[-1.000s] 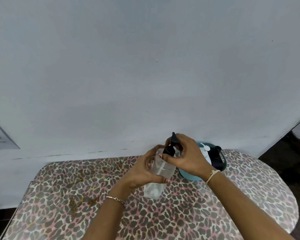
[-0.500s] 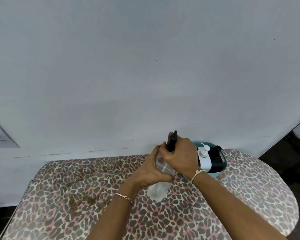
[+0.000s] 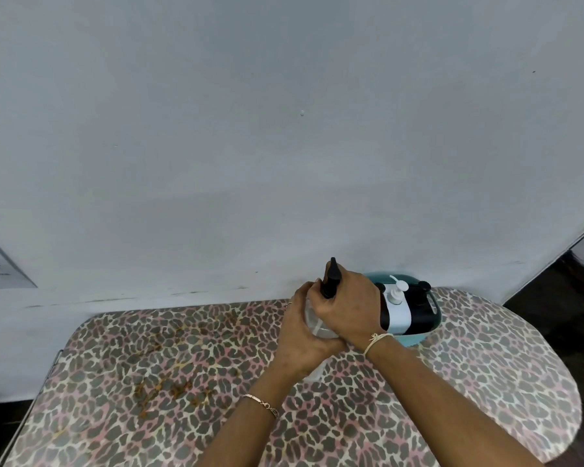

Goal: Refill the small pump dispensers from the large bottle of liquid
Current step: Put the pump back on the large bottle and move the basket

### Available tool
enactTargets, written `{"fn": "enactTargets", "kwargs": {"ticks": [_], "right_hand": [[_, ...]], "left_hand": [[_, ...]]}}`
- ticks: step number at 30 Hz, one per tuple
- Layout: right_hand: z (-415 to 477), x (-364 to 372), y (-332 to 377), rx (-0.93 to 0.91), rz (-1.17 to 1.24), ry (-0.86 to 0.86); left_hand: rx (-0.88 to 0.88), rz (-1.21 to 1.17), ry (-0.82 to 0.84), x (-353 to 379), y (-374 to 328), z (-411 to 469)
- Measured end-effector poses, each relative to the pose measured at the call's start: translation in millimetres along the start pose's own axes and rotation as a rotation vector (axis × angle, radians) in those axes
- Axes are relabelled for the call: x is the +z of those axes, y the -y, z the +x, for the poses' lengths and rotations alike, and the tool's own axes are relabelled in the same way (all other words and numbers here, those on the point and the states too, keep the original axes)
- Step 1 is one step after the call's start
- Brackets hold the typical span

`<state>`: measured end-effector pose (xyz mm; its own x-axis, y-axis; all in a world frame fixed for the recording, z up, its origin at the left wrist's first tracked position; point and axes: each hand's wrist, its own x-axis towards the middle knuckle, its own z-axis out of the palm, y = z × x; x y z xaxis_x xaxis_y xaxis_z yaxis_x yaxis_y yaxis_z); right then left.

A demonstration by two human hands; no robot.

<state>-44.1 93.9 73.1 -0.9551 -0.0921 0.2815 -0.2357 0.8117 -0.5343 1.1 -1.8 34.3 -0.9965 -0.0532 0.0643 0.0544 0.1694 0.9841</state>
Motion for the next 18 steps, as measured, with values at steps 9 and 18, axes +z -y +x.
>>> {"fn": "enactTargets", "kwargs": {"ticks": [9, 18], "right_hand": [[-2.0, 11.7, 1.5, 0.023, 0.012, 0.023], [-37.2, 28.6, -51.0, 0.048, 0.178, 0.229]], "left_hand": [[-0.026, 0.021, -0.058, 3.4, 15.0, -0.9], [-0.184, 0.103, -0.118, -9.6, 61.1, 0.5]]}}
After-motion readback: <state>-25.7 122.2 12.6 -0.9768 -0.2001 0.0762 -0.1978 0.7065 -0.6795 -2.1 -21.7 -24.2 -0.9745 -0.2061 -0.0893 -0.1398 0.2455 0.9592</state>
